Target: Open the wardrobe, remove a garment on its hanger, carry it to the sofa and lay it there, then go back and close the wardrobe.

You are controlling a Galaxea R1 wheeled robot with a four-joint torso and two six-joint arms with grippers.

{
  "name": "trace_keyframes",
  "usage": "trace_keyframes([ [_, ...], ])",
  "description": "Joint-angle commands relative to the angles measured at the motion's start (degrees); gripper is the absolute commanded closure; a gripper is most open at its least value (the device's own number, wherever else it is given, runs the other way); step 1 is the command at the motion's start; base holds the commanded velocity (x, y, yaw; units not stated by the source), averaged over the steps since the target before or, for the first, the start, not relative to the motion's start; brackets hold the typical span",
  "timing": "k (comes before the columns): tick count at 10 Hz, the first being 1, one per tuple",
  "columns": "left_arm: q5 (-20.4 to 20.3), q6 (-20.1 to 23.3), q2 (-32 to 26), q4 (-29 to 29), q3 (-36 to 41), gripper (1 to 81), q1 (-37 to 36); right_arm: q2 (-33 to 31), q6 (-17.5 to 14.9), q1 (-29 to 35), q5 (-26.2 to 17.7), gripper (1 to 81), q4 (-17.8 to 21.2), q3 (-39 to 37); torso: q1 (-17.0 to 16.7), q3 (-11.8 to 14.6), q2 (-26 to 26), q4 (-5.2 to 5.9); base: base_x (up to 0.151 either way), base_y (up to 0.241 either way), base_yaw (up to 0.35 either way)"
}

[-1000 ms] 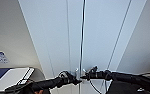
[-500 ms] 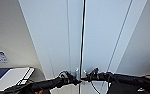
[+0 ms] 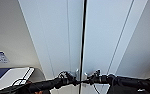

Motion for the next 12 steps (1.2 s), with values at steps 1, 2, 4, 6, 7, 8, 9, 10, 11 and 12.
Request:
trace_keyframes([
  [1, -7.08, 1.22, 2.38, 1.41, 14.49, 1.0, -7.61, 2.18, 0.29, 6.36, -2.64, 1.0, 1.7, 5.76, 0.0, 0.0, 0.0, 0.0, 0.0, 0.0, 0.0],
  [2, -7.08, 1.31, 1.67, 1.41, 15.92, 1.0, -7.35, 2.17, 0.29, 6.27, -2.64, 1.0, 1.62, 5.77, 0.0, 0.0, 0.0, 0.0, 0.0, 0.0, 0.0],
  [4, -7.08, 1.4, 0.97, 2.03, 17.15, 1.0, -5.94, 2.08, 0.29, 5.74, -2.64, 1.0, 1.53, 5.77, 0.0, 0.0, 0.0, 0.0, 0.0, 0.0, 0.0],
  [6, -6.72, 1.4, 0.44, 2.9, 18.11, 1.0, -4.27, 1.74, 0.21, 5.22, -2.55, 1.0, 1.53, 6.11, 0.02, 0.0, 0.0, 0.0, 0.0, 0.0, 0.0],
  [7, -6.72, 1.4, 0.27, 3.26, 18.91, 1.0, -4.0, 1.21, 0.21, 4.61, -2.46, 1.0, 1.35, 6.91, 0.02, 0.0, 0.0, 0.0, 0.0, 0.0, 0.0],
  [8, -6.64, 1.4, 0.27, 3.52, 19.79, 1.0, -3.91, 0.24, 0.21, 4.17, -2.37, 1.0, 1.18, 8.4, 0.02, 0.0, 0.0, 0.0, 0.0, 0.0, 0.0],
  [9, -6.64, 1.4, 0.18, 3.61, 20.75, 1.0, -3.65, -0.54, 0.21, 3.81, -2.29, 1.0, 1.18, 9.53, 0.02, 0.0, 0.0, 0.0, 0.0, 0.0, 0.0],
  [10, -6.55, 1.4, -0.08, 4.04, 21.46, 1.0, -3.39, -0.9, 0.12, 3.29, -2.28, 1.0, 1.09, 10.16, 0.02, 0.0, 0.0, 0.0, 0.0, 0.0, 0.0],
  [11, -5.93, 1.4, -0.52, 4.05, 22.69, 1.0, -2.95, -0.73, 0.12, 3.02, -2.28, 1.0, 1.09, 10.34, 0.02, 0.0, 0.0, 0.0, 0.0, 0.0, 0.0],
  [12, -5.84, 1.4, -1.05, 4.22, 24.01, 1.0, -2.6, -0.2, 0.12, 3.02, -2.28, 1.0, 1.09, 10.51, 0.02, 0.0, 0.0, 0.0, 0.0, 0.0, 0.0],
])
